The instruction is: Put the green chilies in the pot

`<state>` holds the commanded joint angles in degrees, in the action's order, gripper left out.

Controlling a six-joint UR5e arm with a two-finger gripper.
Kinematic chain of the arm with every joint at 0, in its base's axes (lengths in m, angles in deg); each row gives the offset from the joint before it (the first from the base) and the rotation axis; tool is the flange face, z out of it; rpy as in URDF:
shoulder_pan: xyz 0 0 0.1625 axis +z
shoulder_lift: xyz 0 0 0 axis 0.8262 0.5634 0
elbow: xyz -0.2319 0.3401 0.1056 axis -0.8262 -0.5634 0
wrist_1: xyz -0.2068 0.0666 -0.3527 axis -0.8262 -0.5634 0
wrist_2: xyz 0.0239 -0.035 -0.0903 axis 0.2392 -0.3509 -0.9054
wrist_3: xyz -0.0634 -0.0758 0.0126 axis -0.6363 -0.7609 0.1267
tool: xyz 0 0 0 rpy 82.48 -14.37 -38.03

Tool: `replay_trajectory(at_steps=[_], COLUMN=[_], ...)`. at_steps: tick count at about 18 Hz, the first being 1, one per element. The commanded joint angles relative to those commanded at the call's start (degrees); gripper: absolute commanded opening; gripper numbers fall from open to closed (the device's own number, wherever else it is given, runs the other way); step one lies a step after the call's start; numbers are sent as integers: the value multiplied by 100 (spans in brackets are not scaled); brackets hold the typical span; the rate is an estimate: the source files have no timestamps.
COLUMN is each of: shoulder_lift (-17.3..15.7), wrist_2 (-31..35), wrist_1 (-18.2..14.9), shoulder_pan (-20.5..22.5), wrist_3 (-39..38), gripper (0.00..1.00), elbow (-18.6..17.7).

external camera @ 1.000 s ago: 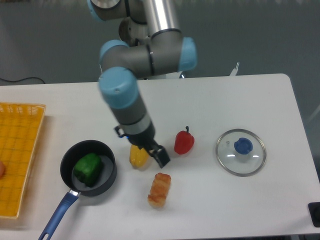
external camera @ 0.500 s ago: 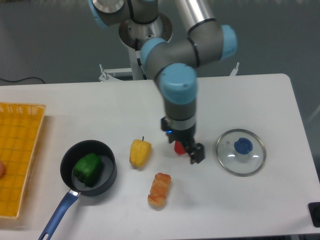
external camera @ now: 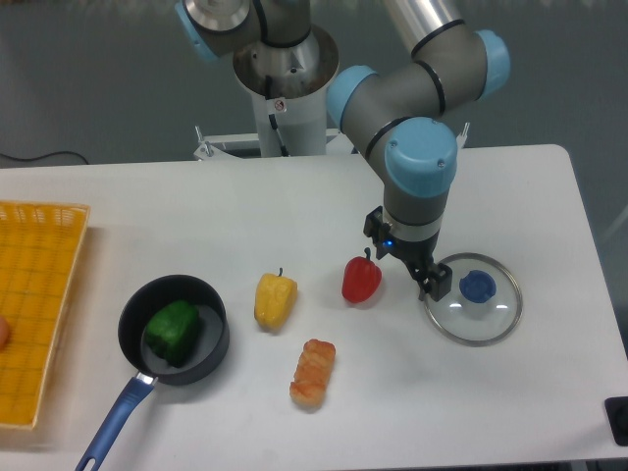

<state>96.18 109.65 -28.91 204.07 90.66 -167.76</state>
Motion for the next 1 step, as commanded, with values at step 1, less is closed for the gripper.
replay_trajectory(at_steps=[1], shoulder_lift=[0], wrist_2=[0], wrist_1=[-70], shoulder_pan=[9], wrist_3=[0], gripper=[100], elbow=[26])
